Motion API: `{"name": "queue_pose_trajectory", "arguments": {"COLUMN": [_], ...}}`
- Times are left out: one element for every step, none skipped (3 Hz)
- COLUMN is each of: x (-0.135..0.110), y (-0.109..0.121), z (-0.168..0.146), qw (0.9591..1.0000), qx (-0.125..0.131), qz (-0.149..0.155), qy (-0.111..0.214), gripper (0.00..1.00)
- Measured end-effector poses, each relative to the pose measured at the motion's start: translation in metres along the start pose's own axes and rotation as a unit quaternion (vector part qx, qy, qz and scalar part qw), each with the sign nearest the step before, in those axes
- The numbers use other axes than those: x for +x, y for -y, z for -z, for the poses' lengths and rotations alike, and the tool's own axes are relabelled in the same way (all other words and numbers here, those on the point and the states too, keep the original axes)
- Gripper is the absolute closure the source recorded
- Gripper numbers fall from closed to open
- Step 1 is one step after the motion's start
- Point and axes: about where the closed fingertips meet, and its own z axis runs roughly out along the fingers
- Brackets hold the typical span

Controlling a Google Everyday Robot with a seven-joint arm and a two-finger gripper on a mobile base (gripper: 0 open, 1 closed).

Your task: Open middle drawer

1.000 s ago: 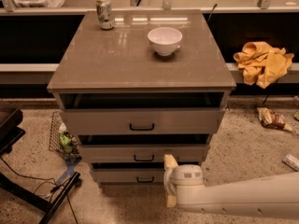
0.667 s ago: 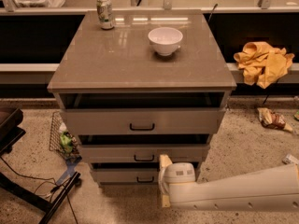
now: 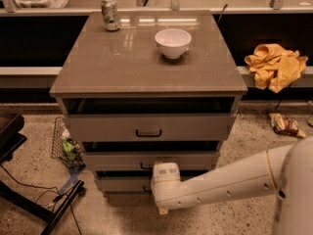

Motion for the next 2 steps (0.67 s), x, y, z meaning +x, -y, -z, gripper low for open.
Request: {"name": "queue_pose_trajectory", "arguments": {"x": [-0.011, -0.015], "y": [0.007, 0.01], "z": [-0.013, -0.028], "qw": [0.9997, 0.9993], "qx": [-0.013, -0.028], "qz": [0.017, 0.02], "qy": [-0.011, -0.012], "gripper": [0.0, 0.0]}}
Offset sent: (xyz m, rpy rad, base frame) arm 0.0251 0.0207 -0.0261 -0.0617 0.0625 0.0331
